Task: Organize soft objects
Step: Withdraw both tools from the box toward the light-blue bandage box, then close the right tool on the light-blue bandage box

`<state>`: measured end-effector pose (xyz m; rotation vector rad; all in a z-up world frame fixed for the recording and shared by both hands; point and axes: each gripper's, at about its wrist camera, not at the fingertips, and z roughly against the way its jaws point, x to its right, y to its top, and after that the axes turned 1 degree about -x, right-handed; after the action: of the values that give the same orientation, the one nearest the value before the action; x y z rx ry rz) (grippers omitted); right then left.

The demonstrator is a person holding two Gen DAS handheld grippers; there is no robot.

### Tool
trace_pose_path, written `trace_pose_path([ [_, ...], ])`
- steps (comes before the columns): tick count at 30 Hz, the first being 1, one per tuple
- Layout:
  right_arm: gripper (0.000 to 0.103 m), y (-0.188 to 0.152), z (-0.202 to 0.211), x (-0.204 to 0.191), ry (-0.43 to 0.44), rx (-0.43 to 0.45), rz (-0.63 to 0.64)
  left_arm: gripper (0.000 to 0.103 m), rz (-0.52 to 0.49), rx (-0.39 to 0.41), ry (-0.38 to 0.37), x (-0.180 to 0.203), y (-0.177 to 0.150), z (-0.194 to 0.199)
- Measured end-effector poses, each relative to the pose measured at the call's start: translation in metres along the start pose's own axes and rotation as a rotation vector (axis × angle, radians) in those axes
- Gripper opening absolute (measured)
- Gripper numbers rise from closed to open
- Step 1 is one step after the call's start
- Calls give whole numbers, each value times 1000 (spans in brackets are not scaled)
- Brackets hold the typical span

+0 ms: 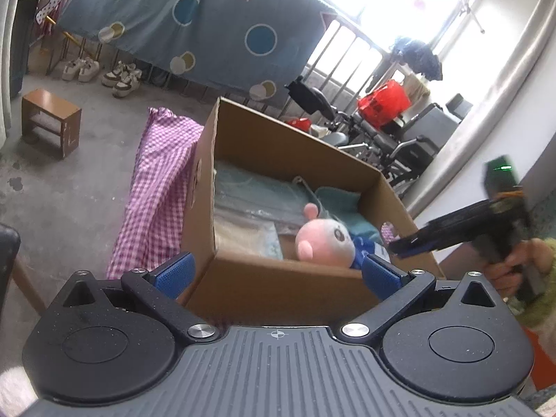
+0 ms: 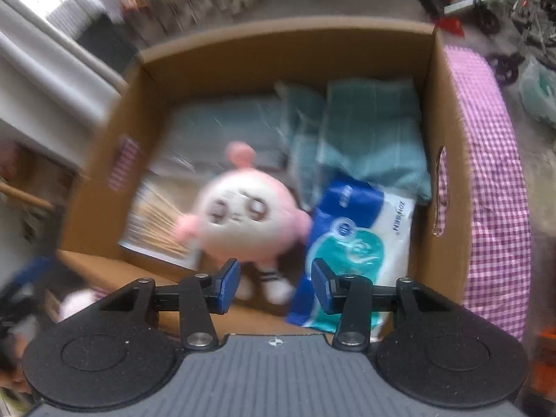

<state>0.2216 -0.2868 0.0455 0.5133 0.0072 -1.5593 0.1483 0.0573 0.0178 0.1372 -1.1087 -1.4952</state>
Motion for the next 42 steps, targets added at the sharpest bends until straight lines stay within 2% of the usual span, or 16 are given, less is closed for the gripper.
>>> trace_pose_path([
  [4, 54, -29, 39, -10, 78, 139, -9, 102, 12, -19, -13, -1, -9, 1],
  [8, 56, -65, 64, -19, 146, 234, -16, 102, 13, -43, -24, 4, -19, -2],
  [12, 59, -101, 71, -18, 214, 301, -53, 102, -8, -68, -21, 13, -30, -4],
  [16, 59, -137, 68, -15, 238, 355, -120, 102, -39, -85, -27, 24, -41, -5],
  [20, 59, -164, 60, -11, 254, 388, -181, 102, -81, -117, -34, 38, -54, -11],
  [25, 59, -181, 50, -4, 270, 410, -246, 102, -127, -168, -46, 55, -72, -22],
  [37, 60, -198, 52, 10, 185, 467, -293, 102, -250, -236, -84, 83, -103, -38],
  [42, 60, -204, 41, 22, 193, 461, -332, 102, -313, -281, -81, 96, -115, -53],
])
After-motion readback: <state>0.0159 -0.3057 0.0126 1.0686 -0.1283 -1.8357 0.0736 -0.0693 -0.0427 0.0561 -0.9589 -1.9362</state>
